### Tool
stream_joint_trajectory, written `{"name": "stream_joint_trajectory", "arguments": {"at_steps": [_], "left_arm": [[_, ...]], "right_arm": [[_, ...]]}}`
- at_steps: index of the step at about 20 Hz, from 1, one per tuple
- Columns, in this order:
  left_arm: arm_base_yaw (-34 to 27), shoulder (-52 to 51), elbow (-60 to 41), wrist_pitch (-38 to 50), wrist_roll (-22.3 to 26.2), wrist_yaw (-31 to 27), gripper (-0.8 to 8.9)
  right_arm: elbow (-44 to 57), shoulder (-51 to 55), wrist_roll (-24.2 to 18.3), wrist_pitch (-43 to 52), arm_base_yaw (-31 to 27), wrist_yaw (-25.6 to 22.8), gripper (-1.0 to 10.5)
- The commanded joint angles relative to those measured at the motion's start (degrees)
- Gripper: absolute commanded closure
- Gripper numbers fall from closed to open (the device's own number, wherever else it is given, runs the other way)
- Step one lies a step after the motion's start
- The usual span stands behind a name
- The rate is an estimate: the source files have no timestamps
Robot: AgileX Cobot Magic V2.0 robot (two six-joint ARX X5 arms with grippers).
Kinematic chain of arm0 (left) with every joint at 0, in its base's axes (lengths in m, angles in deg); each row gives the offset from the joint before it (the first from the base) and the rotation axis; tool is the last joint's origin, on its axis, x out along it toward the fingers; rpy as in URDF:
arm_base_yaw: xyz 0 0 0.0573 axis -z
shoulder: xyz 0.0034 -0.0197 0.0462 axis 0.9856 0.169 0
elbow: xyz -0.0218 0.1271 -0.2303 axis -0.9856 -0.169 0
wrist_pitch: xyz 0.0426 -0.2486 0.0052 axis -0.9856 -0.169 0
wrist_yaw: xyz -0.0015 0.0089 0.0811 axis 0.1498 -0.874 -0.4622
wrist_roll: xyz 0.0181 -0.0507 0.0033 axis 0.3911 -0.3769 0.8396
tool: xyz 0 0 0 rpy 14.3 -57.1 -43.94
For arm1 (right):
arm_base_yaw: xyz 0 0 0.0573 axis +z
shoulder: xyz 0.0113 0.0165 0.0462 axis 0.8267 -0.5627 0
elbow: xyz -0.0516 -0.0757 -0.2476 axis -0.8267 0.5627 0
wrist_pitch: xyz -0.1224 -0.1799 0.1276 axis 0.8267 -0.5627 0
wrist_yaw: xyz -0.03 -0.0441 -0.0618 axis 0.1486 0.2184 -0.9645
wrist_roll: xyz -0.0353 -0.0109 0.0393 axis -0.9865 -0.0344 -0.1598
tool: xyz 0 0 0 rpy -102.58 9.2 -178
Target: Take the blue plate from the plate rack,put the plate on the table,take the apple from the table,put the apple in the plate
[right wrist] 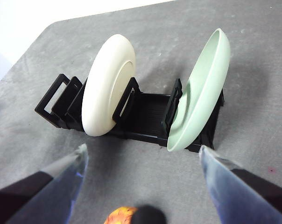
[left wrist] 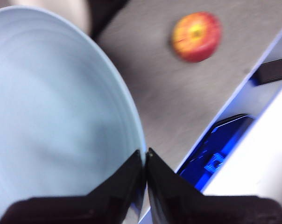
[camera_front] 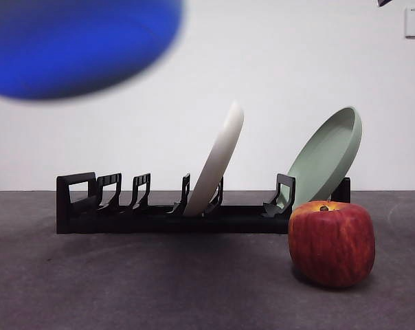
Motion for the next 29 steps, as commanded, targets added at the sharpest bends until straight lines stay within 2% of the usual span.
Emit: {"name": "stream_joint_trajectory", "arguments": {"at_steps": [1, 6, 10, 13, 14, 16, 17, 20, 24, 26, 28, 29], "left_arm": [[0.20, 1.73, -7.37, 6.08, -0.68, 0.50, 8.23], [-0.46, 8.70, -16.06, 18.82, 1.84, 2.51, 8.23], [-1.33, 18.27, -16.15, 24.90, 8.48, 2.25, 8.22], [-1.99, 24.61, -16.15, 27.30, 9.84, 2.45, 8.10], [-2.16, 25.49, -16.15, 27.54, 9.79, 2.97, 7.21], [-2.16, 25.66, -16.13, 27.78, 9.42, 3.98, 3.64], [-2.16, 25.53, -15.96, 27.80, 8.15, 3.98, 3.23], [-2.84, 23.69, -15.78, 28.06, 4.87, 3.91, 3.23], [-2.82, 12.85, -13.42, 29.11, 4.76, 3.76, 3.23], [-3.19, 5.73, -10.93, 29.03, 4.85, 1.44, 3.23], [-4.24, -1.27, -7.82, 28.98, 5.18, -1.44, 3.23], [-4.98, -4.61, -5.97, 28.96, 5.35, -2.67, 3.23]], "right_arm": [[-0.26, 0.04, -0.39, 0.46, 0.02, -0.09, 5.4], [-0.26, 0.04, 0.02, 0.46, 0.02, -0.07, 5.4], [-0.26, 0.04, 0.02, 0.46, 0.02, -0.07, 5.4], [-0.26, 0.04, 0.02, 0.46, 0.02, -0.04, 5.4], [-0.26, 0.07, 0.02, 0.44, 0.02, 0.00, 5.4], [-0.26, 0.04, 0.02, 0.37, 0.04, 0.17, 5.4], [-0.26, 0.04, 0.02, 0.22, 0.04, 0.20, 5.4], [-0.26, -0.20, 0.42, -0.28, 0.46, 0.59, 5.4], [-0.26, -1.84, -0.55, -1.05, 4.09, 0.57, 5.3], [-0.26, -3.65, -0.66, -1.09, 7.43, 0.33, 5.3], [-0.26, -6.23, -1.11, -1.77, 11.52, -0.46, 4.7], [-0.26, -7.85, -1.38, -2.45, 13.79, -2.43, 4.5]]}}
